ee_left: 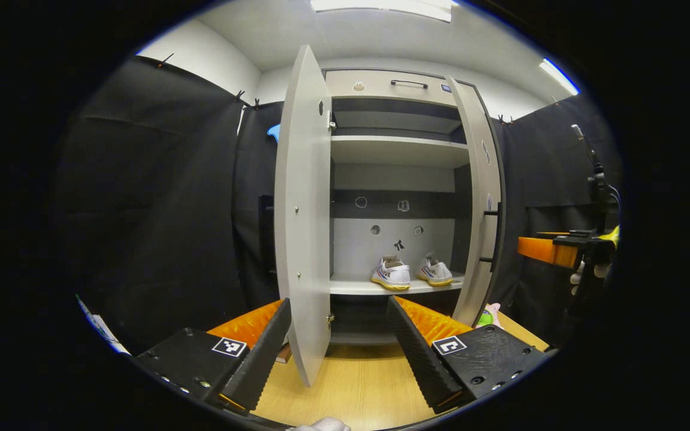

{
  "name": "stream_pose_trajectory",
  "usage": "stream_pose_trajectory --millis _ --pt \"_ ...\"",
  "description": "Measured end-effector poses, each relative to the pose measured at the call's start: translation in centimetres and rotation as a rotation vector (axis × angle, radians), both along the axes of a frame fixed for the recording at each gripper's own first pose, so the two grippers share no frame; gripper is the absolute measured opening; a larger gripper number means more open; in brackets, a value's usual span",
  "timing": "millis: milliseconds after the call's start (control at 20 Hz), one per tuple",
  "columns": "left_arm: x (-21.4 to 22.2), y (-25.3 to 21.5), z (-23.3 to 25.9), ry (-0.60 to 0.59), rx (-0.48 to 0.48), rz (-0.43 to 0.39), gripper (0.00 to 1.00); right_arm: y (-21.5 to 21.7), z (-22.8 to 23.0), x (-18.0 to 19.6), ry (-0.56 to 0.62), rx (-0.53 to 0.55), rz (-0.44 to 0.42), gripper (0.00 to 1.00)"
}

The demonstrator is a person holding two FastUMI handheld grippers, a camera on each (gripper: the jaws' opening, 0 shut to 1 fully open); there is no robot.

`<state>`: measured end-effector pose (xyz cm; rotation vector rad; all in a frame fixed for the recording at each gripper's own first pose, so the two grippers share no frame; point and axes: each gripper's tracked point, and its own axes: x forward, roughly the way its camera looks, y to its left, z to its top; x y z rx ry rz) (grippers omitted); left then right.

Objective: Grab one shoe with the right hand and put it into the shoe cabinet, grab the other shoe with the left hand and put it into the shoe cabinet; then close the right door with the right hand and the left door with the left hand.

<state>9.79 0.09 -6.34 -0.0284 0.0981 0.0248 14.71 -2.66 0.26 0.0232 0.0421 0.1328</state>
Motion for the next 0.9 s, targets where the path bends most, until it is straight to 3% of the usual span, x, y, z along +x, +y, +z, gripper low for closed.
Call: stream_pose_trajectory --millis 600,900 --pt "6.2 16.9 1.7 -0.032 0.044 0.233 0.97 4.4 -6.1 -8.3 0.139 -0.008 -0.013 0.96" --pt "10.2 16.6 1.8 -0.047 0.070 0.181 0.95 4.5 -6.5 -10.7 0.151 -0.008 -0.056 0.96"
